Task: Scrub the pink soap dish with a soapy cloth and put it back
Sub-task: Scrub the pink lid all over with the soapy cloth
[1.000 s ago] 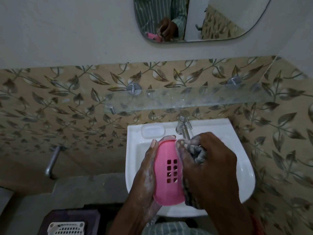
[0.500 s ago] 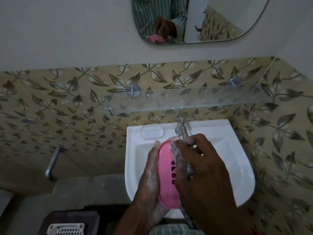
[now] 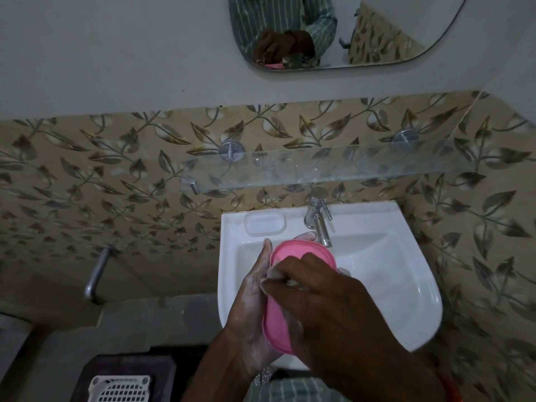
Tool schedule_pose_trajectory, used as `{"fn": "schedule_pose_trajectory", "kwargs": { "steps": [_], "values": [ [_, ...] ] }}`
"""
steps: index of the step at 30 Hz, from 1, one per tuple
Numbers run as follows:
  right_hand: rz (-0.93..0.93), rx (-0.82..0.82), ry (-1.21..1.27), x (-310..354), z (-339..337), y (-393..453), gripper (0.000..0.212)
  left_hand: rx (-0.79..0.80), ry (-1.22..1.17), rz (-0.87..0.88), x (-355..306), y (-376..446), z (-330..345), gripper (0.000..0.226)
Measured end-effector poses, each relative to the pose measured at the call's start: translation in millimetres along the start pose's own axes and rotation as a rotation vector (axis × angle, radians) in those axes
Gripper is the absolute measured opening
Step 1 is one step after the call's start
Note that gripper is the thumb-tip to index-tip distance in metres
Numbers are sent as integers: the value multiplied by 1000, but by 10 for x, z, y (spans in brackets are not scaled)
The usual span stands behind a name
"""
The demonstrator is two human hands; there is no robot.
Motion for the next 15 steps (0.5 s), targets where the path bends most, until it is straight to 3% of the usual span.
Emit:
{"fn": "schedule_pose_trajectory", "kwargs": {
  "steps": [6,10,15],
  "values": [
    [271,-282,98,-314,-206,69,23,-66,-35,92,19,86,14,50],
    [375,-306,79,-321,-182,24,34,-123,13,118,50,121,-184,47],
    [293,-269,134,-288,-60,21,26,-9,2,39,-18,74,-19,48]
  ]
}}
Point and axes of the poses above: each hand's wrist, its own y-axis towards the middle knuckle, its own z-axis out of the palm, x = y × z, the point moved 8 cm from there along y, towards the middle knuckle, and after that the axes turned 9 degrees about x, right-handed, at the moved point
